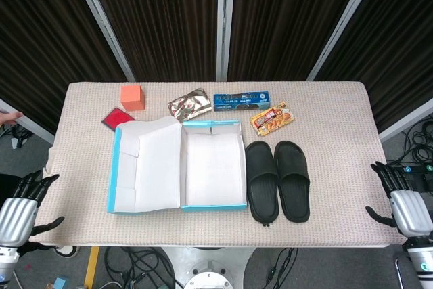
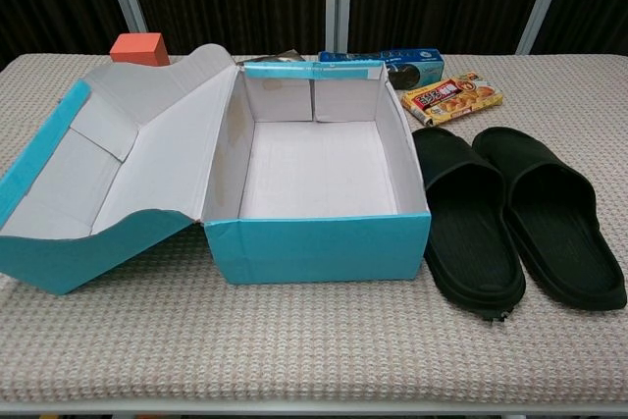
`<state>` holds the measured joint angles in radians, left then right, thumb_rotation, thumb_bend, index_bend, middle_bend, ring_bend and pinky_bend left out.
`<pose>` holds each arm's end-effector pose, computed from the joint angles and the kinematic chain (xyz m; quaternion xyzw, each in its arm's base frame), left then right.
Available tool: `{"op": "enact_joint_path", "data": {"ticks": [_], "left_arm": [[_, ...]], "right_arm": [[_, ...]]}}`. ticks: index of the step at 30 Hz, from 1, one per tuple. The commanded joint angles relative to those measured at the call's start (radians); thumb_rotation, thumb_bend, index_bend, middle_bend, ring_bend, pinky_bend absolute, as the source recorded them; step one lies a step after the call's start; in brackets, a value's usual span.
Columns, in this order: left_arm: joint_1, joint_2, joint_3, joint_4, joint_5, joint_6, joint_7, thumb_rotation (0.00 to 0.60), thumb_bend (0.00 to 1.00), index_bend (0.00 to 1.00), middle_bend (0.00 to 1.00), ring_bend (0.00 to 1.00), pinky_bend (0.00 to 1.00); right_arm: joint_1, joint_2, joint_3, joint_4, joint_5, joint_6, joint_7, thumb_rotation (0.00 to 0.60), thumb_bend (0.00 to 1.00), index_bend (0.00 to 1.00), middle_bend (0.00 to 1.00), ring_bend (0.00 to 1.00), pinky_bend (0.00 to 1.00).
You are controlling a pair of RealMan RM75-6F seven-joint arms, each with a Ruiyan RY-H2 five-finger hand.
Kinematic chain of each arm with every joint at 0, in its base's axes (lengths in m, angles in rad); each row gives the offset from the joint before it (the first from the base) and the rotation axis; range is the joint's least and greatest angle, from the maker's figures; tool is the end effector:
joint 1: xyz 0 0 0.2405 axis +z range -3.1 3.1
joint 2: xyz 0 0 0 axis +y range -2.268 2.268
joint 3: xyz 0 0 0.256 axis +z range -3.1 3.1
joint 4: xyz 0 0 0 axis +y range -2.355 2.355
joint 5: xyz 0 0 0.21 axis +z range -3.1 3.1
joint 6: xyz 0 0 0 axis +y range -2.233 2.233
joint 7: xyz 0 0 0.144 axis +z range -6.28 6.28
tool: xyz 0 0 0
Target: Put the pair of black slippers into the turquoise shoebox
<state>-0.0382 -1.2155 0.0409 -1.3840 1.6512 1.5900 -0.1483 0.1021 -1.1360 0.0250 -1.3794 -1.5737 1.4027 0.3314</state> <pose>-0.3336 0.1478 0.1407 -0.6256 -0.3744 -0.4099 0.5481 -0.3505 -0.1844 0.1617 0.6044 -0.4384 0.3992 0.5322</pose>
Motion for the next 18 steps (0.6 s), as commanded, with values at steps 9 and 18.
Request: {"op": "enact_joint_path", "data": {"ticks": [9, 18], "left_arm": [[0.008, 0.015, 0.021, -0.008, 0.021, 0.007, -0.014, 0.600, 0.00, 0.12, 0.19, 0.03, 0.10], [0.029, 0.030, 0.038, 0.000, 0.033, 0.035, -0.047, 0.600, 0.00, 0.12, 0.19, 0.03, 0.10]], "right_arm": [[0.269, 0.203, 0.104, -0.408, 0.175, -0.419, -0.266, 0.600, 0.11, 0.00, 0.04, 0.00, 0.08], [0.505, 0.159, 0.175, -0.482, 0.500, -0.651, -0.529, 0.600, 0.10, 0.00, 0.04, 0.00, 0.08]]}}
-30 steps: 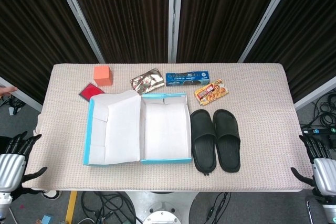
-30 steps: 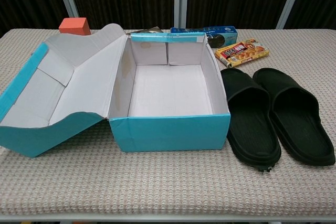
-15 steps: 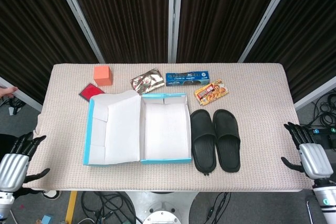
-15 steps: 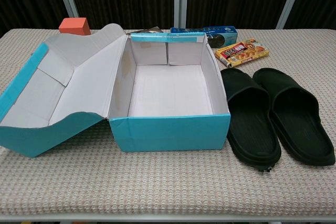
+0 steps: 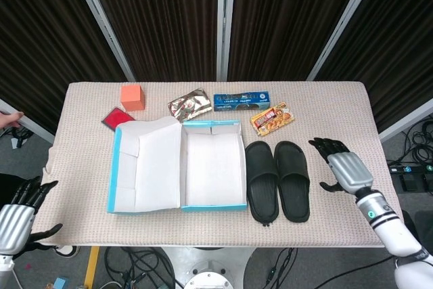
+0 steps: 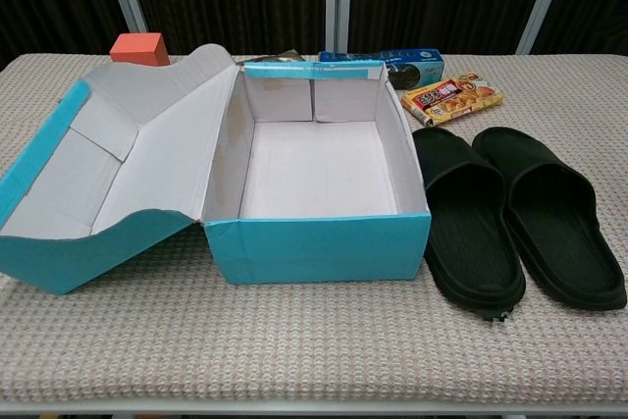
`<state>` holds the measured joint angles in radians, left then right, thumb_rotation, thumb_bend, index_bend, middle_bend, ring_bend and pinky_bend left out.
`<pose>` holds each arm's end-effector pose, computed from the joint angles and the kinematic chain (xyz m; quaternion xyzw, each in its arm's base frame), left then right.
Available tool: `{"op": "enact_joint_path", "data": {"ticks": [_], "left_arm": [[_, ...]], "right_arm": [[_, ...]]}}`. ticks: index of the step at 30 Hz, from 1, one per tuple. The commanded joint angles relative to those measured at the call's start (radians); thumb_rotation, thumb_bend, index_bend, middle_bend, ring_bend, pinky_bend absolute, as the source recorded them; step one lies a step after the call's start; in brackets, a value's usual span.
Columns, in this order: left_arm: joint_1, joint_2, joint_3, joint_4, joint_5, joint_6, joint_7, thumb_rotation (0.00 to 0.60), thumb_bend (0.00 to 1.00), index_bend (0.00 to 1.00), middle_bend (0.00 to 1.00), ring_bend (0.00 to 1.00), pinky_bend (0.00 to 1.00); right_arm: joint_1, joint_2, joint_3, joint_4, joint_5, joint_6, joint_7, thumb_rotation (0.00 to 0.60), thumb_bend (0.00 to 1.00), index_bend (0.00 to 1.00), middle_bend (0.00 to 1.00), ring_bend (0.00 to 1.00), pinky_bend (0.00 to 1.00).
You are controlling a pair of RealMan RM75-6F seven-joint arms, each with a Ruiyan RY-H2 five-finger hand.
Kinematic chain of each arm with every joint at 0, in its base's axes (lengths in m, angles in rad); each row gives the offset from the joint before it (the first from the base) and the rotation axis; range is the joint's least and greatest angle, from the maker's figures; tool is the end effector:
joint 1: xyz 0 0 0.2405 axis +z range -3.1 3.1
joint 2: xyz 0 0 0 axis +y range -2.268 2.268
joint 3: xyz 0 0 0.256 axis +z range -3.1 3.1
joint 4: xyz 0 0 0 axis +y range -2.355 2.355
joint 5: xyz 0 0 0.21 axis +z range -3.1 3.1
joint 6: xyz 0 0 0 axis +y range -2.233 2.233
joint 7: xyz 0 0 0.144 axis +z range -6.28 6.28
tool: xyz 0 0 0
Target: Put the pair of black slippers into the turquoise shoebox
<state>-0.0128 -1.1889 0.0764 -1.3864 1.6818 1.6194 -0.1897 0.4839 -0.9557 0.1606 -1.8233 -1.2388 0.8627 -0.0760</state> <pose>-0.3352 0.1314 0.1465 -0.6288 -0.3860 -0.4112 0.5353 -0.2295 -0.2906 0.1336 0.7127 -0.4491 0.3048 0.4444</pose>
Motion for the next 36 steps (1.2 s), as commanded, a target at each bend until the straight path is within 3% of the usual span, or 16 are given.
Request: {"op": "enact_joint_path", "data": {"ticks": [1, 8, 19, 36], "left_arm": [[0.006, 0.005, 0.003, 0.004, 0.003, 0.009, -0.010, 0.600, 0.00, 0.12, 0.19, 0.03, 0.10], [0.014, 0.019, 0.011, 0.008, 0.017, 0.026, -0.031, 0.600, 0.00, 0.12, 0.19, 0.03, 0.10], [0.013, 0.035, 0.020, 0.018, 0.040, 0.042, -0.119, 0.600, 0.00, 0.13, 0.19, 0.03, 0.10], [0.020, 0.008, 0.015, 0.091, 0.001, 0.021, -0.189, 0.600, 0.00, 0.13, 0.19, 0.03, 0.10]], "right_arm": [[0.145, -0.031, 0.039, -0.035, 0.202, -0.125, -0.144, 0.600, 0.10, 0.00, 0.04, 0.00, 0.08], [0.332, -0.121, 0.011, 0.009, 0.505, -0.229, -0.235, 0.600, 0.08, 0.00, 0.05, 0.00, 0.09], [0.532, -0.257, -0.108, 0.090, 0.790, -0.200, -0.361, 0.600, 0.08, 0.00, 0.05, 0.00, 0.09], [0.653, -0.367, -0.182, 0.141, 0.945, -0.106, -0.451, 0.600, 0.09, 0.00, 0.06, 0.00, 0.09]]}}
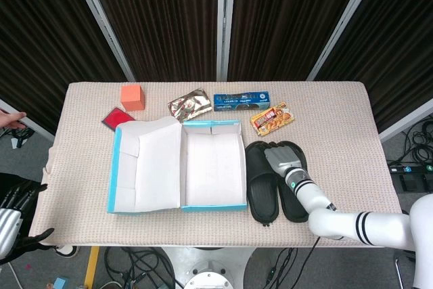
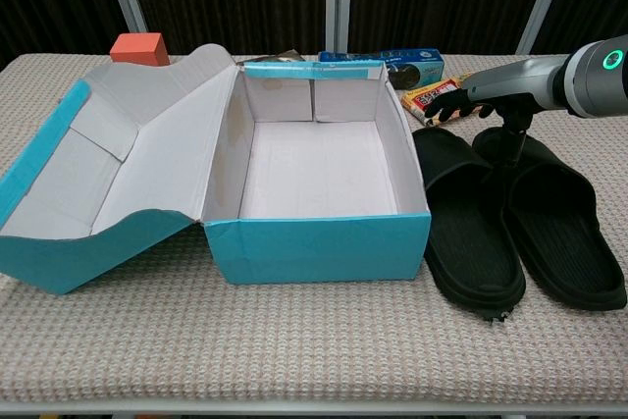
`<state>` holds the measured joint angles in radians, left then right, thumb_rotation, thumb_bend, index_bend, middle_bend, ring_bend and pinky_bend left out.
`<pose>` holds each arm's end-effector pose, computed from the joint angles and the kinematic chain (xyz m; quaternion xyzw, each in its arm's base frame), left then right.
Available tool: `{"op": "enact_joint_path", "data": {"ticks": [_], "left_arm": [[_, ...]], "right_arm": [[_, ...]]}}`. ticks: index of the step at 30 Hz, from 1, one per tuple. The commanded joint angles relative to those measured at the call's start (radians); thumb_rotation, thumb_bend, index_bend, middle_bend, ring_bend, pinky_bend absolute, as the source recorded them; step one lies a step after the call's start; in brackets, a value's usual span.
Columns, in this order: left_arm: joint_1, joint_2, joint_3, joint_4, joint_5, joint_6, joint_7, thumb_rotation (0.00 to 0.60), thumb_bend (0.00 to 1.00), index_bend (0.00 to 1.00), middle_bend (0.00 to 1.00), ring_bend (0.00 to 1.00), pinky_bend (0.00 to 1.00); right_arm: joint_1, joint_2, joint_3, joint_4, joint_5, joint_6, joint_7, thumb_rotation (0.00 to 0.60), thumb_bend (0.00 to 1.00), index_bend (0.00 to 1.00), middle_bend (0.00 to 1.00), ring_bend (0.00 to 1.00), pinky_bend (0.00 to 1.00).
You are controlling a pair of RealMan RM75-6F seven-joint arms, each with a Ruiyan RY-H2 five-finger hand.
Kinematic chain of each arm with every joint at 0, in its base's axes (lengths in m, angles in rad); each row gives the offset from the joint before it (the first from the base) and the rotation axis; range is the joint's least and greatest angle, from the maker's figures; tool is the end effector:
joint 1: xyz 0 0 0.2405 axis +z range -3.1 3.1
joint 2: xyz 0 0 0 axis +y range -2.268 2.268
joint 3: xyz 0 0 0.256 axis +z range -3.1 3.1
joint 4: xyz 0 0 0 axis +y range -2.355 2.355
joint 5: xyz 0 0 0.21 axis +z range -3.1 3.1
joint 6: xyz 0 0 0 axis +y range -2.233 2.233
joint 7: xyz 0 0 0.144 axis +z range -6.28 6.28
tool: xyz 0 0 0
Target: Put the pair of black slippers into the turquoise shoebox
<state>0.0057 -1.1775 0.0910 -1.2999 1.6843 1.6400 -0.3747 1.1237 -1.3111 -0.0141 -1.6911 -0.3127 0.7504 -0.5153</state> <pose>-0.3523 0.1222 0.1598 -0.6109 -0.4197 -0.4294 0.5161 -0.1428 -0.3572 0.0066 0.7543 -0.4995 0.1652 0.3927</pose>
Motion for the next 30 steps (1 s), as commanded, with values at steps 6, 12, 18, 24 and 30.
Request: {"op": "enact_joint_path", "data": {"ticks": [6, 12, 18, 24, 30], "left_arm": [[0.003, -0.001, 0.002, 0.013, 0.000, 0.004, -0.030, 0.600, 0.00, 0.13, 0.19, 0.03, 0.10], [0.014, 0.001, 0.009, 0.019, 0.002, 0.013, -0.035, 0.600, 0.00, 0.13, 0.19, 0.03, 0.10], [0.020, -0.001, 0.008, 0.031, -0.005, 0.013, -0.049, 0.600, 0.00, 0.13, 0.19, 0.03, 0.10], [0.019, -0.006, 0.001, 0.040, -0.006, 0.020, -0.057, 0.600, 0.00, 0.13, 0.19, 0.03, 0.10], [0.018, -0.006, -0.001, 0.042, -0.006, 0.021, -0.078, 0.600, 0.00, 0.13, 0.19, 0.04, 0.10]], "right_arm": [[0.048, -0.044, -0.017, 0.030, 0.070, 0.019, -0.044, 0.600, 0.09, 0.00, 0.10, 0.00, 0.09], [0.088, -0.069, -0.032, 0.052, 0.134, 0.021, -0.085, 0.600, 0.09, 0.00, 0.10, 0.00, 0.09], [0.119, -0.081, -0.039, 0.062, 0.183, 0.028, -0.119, 0.600, 0.09, 0.00, 0.10, 0.00, 0.09], [0.143, -0.091, -0.052, 0.075, 0.229, 0.026, -0.149, 0.600, 0.09, 0.03, 0.11, 0.00, 0.09], [0.155, -0.102, -0.058, 0.091, 0.257, 0.026, -0.165, 0.600, 0.09, 0.07, 0.14, 0.00, 0.09]]}}
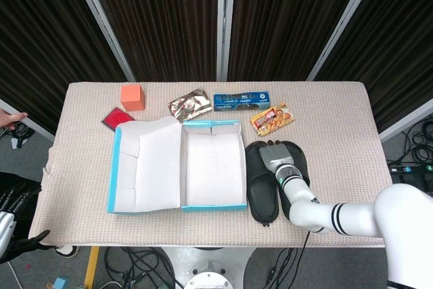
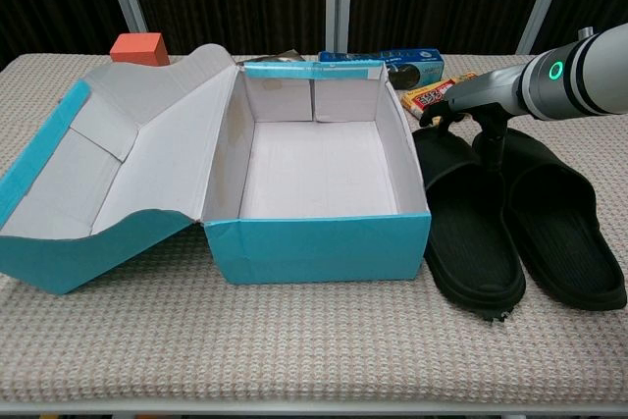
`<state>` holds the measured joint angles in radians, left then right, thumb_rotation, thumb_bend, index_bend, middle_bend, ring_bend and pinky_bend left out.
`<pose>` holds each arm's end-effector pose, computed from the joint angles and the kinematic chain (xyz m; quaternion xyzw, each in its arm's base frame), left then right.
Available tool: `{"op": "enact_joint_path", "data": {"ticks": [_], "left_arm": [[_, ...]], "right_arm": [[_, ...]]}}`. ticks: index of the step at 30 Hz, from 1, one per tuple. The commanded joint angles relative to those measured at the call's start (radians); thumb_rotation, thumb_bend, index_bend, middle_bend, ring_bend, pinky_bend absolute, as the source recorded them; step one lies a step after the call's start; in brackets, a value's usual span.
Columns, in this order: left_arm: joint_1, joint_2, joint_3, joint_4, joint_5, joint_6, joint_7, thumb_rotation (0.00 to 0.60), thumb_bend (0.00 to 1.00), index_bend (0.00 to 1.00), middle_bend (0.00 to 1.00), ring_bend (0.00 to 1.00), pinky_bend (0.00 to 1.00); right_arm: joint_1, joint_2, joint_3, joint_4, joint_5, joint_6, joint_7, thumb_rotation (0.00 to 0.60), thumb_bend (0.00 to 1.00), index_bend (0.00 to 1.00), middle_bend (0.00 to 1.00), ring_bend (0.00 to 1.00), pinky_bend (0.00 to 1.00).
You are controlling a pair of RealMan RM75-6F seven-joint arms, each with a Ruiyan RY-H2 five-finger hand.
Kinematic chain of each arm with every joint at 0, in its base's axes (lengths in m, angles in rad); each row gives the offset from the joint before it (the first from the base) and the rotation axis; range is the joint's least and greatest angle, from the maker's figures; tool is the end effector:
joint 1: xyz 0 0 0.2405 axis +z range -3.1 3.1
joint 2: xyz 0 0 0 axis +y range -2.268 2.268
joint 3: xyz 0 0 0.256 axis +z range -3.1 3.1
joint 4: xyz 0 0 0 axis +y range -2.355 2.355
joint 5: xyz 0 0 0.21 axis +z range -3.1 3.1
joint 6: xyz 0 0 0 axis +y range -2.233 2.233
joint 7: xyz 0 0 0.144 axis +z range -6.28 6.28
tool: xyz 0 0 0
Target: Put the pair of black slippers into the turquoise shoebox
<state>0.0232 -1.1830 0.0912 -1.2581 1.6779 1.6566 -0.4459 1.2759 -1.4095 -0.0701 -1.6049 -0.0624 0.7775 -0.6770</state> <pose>-0.3601 0.1162 0.1650 -0.5975 -0.4317 -0.4381 0.5144 -0.1292 -0.3707 -0.0154 0.7670 -0.4706 0.1060 0.4232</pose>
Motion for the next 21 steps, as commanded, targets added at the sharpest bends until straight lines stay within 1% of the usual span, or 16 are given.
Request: {"op": "enact_joint_path", "data": {"ticks": [1, 5, 10, 12, 17, 21], "left_arm": [[0.001, 0.000, -0.002, 0.000, 0.001, 0.008, -0.012, 0.600, 0.00, 0.13, 0.19, 0.04, 0.10], [0.008, 0.000, -0.004, 0.005, 0.004, 0.025, -0.027, 0.600, 0.00, 0.13, 0.19, 0.03, 0.10], [0.006, 0.002, -0.004, 0.006, 0.001, 0.019, -0.034, 0.600, 0.00, 0.13, 0.19, 0.03, 0.10], [0.005, 0.001, -0.004, 0.007, 0.000, 0.015, -0.033, 0.600, 0.00, 0.13, 0.19, 0.03, 0.10], [0.004, -0.001, -0.003, 0.009, -0.002, 0.007, -0.034, 0.600, 0.00, 0.13, 0.19, 0.04, 0.10], [0.010, -0.007, 0.000, 0.019, -0.003, 0.009, -0.038, 0.600, 0.00, 0.13, 0.19, 0.03, 0.10]], "right_arm": [[0.004, -0.005, -0.003, 0.007, 0.009, -0.001, -0.006, 0.600, 0.09, 0.09, 0.15, 0.00, 0.09], [0.006, -0.016, -0.005, 0.018, 0.011, 0.011, -0.014, 0.600, 0.10, 0.13, 0.20, 0.00, 0.10], [0.001, -0.029, -0.001, 0.029, 0.005, 0.028, -0.018, 0.600, 0.10, 0.19, 0.25, 0.02, 0.13], [-0.001, -0.034, -0.001, 0.033, 0.001, 0.034, -0.022, 0.600, 0.10, 0.22, 0.26, 0.03, 0.13], [-0.007, -0.041, -0.002, 0.039, -0.010, 0.050, -0.035, 0.600, 0.10, 0.36, 0.32, 0.07, 0.15], [-0.022, -0.036, 0.009, 0.035, -0.044, 0.070, -0.026, 0.600, 0.11, 0.41, 0.36, 0.10, 0.16]]}}
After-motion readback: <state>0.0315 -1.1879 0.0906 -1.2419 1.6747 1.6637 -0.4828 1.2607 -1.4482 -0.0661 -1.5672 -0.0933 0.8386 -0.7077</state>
